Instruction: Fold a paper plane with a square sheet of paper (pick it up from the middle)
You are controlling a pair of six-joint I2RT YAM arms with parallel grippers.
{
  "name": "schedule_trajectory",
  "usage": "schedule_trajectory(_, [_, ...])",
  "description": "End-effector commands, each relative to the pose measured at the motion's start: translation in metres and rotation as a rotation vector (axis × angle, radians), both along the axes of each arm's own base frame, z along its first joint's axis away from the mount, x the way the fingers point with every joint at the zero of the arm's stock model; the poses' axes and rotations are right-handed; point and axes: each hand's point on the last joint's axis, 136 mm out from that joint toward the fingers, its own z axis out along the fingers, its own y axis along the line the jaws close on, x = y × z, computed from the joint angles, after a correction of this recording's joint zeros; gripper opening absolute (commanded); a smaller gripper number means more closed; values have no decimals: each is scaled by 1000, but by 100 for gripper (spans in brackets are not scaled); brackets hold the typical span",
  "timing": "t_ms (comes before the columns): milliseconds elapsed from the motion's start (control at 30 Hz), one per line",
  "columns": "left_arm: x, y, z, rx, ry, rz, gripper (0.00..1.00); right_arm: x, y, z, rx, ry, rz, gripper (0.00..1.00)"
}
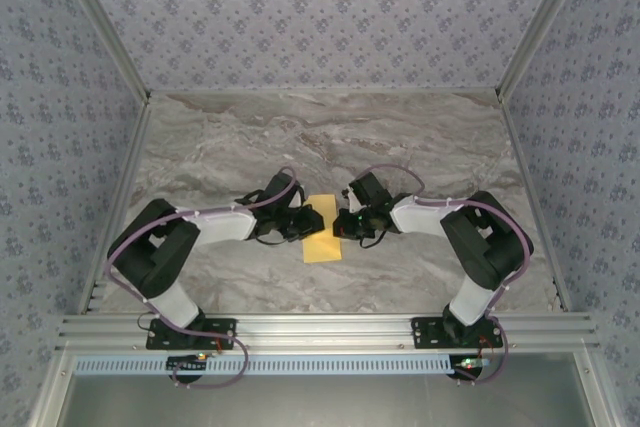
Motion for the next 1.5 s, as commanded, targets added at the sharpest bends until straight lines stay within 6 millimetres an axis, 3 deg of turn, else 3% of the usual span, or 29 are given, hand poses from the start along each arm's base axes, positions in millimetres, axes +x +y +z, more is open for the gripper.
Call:
schedule_trajectory(0, [9,-2,-4,26,-11,-2,18,3,6,15,26,-25,15,4])
schedule_trajectory(167, [6,2,-16,55,11,-2,17,9,-5,25,13,-70,-27,9])
schedule_trajectory(333, [4,7,-20,73,17,6,17,13,-17,19,-15,-63,-57,19])
schedule_trajectory(567, [1,9,-22,76,25,13,17,10,-8,14,17,-35,3,27])
schedule_trajectory(733, [-1,11,-21,77,27,15,17,8,-3,12,38,-23,23,24])
schedule_trajectory(1000, [0,11,-10,65,3,13,17,9,2,14,66,-23,35,6])
schedule_trajectory(1467, [-4,21,-18,112,23,28,17,10,0,2,21,-10,49,4])
